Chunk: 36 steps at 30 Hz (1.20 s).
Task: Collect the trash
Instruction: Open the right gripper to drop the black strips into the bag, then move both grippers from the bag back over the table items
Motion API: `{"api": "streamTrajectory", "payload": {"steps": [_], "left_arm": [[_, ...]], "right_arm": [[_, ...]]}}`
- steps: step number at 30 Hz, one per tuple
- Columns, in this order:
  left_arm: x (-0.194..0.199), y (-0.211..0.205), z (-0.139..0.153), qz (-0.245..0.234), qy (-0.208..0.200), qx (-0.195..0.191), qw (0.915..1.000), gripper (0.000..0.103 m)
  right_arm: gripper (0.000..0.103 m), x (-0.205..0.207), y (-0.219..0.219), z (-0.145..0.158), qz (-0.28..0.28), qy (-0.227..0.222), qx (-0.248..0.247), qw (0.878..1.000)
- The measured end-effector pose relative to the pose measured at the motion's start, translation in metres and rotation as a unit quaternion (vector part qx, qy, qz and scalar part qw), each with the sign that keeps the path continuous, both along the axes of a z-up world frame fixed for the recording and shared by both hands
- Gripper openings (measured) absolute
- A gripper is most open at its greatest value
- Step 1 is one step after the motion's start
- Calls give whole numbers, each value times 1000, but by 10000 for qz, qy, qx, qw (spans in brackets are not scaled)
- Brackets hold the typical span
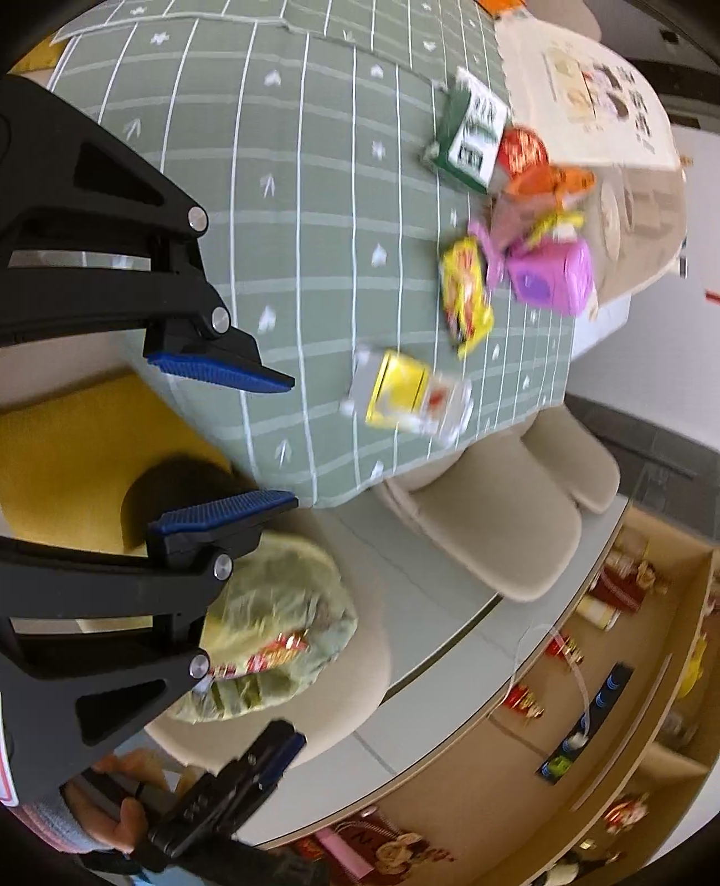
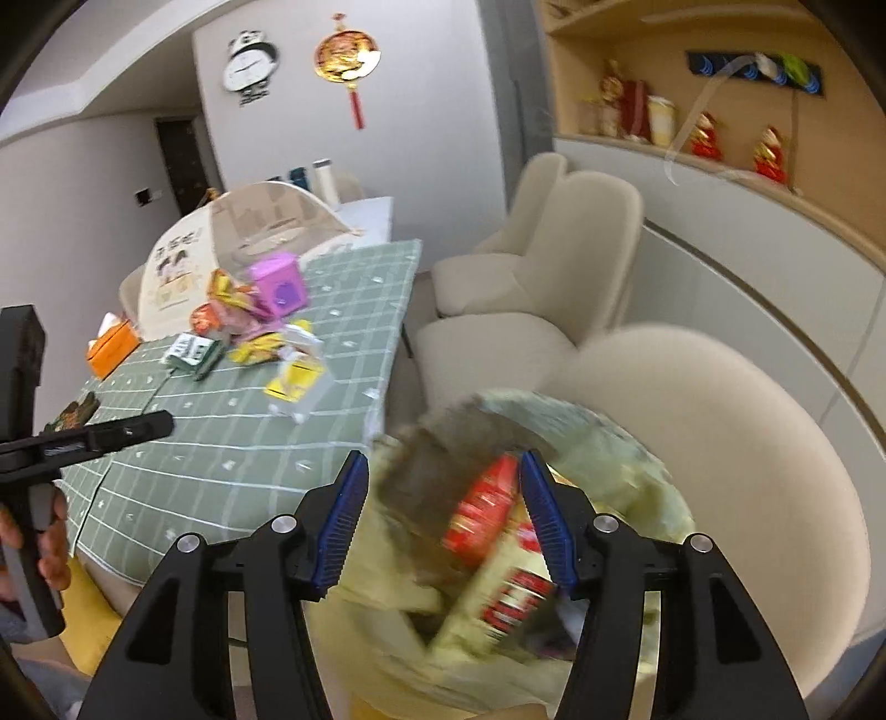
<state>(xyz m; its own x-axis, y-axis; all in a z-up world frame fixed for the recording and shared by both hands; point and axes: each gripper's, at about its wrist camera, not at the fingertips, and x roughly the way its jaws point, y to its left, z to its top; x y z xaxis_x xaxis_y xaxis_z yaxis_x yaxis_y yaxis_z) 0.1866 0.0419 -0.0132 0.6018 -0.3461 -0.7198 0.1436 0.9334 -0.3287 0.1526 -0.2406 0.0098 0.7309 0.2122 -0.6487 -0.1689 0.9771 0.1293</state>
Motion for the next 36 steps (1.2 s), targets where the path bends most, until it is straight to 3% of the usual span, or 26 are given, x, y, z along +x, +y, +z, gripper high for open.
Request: {"api": "streamTrajectory", "payload": {"steps": [6,14,20,29,36], "left_arm": [[4,65,-4,370,-73,134,9992,35],[25,177,-12,946,-19,7,9955,35],[44,234,-19,1064,30,-78,9943,35],[111,276,-31,463,-137,-178,9987,35],[205,287,-39,-557,-318,282,9975,35]], "right_arm": [[54,22,53,9,115,111,223,9996],[54,58,141,9,313,133,53,9994],[54,89,203,-3,313,275,23,9991],[54,117,254,-23,158,474,-4,9987],[54,127,277,-40,147,746,-183,9969]]}}
